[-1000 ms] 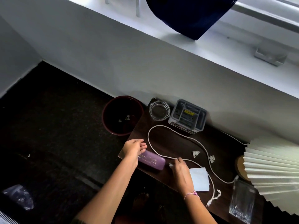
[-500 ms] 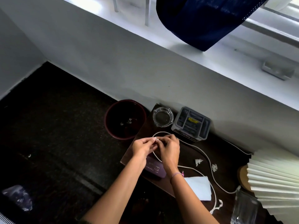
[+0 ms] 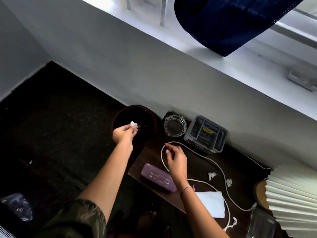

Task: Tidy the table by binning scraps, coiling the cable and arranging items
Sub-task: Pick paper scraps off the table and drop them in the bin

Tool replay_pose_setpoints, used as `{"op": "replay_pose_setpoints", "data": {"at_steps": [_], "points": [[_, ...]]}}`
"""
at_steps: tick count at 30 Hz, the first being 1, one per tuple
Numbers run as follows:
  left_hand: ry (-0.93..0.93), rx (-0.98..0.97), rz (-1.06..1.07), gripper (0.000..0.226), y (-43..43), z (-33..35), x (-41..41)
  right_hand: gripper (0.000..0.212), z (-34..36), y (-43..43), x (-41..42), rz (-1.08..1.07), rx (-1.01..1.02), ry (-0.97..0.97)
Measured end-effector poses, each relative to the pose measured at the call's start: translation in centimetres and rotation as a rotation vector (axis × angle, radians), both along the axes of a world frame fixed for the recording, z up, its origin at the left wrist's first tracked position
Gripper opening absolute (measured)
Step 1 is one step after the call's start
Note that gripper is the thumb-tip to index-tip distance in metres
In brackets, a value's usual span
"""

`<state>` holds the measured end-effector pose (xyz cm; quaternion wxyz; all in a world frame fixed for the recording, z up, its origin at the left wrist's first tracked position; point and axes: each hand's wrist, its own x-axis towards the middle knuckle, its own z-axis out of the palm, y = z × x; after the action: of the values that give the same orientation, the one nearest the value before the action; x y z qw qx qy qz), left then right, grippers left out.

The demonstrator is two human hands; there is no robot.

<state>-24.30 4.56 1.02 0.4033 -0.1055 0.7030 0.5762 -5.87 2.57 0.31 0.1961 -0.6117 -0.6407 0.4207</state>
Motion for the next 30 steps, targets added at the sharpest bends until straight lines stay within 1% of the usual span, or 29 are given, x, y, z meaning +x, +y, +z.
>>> {"op": "replay_pose_setpoints", "data": {"at_steps": [3,5,11,15,20,23,26,30], "points": [[0.027,-0.144,-0.058,0.032,0.6,-1.1,-1.2,0.024,-0.5,-0.3,1.8,-0.03,-0.02,-0.025],[0.051,-0.193,-0.112,0.031,0.5,-1.6,-0.9,0.024,-0.8,-0.4,3.0,-0.057,-0.031,-0.035],[0.032,-0.175,-0.223,0.031,-1.8,-2.6,3.7,0.025,-1.3,-1.0,6.0,-0.137,-0.067,-0.055],[0.008,-0.132,-0.28,0.033,-2.1,-2.6,7.2,0.024,-1.1,-1.0,8.3,-0.184,-0.042,-0.11],[0.004,-0.106,-0.394,0.029,-1.4,-2.3,11.2,0.022,-0.8,-0.4,12.0,-0.3,0.025,-0.301],[0.0,-0.099,-0.462,0.026,-1.2,-2.6,13.1,0.023,-0.9,0.0,14.3,-0.355,0.002,-0.42],[0.001,-0.117,-0.508,0.026,-1.1,-3.1,14.5,0.026,-1.1,0.4,16.1,-0.367,-0.051,-0.418],[0.015,-0.152,-0.574,0.026,-1.1,-3.8,16.1,0.026,-1.4,0.7,16.9,-0.3,-0.103,-0.376]]}}
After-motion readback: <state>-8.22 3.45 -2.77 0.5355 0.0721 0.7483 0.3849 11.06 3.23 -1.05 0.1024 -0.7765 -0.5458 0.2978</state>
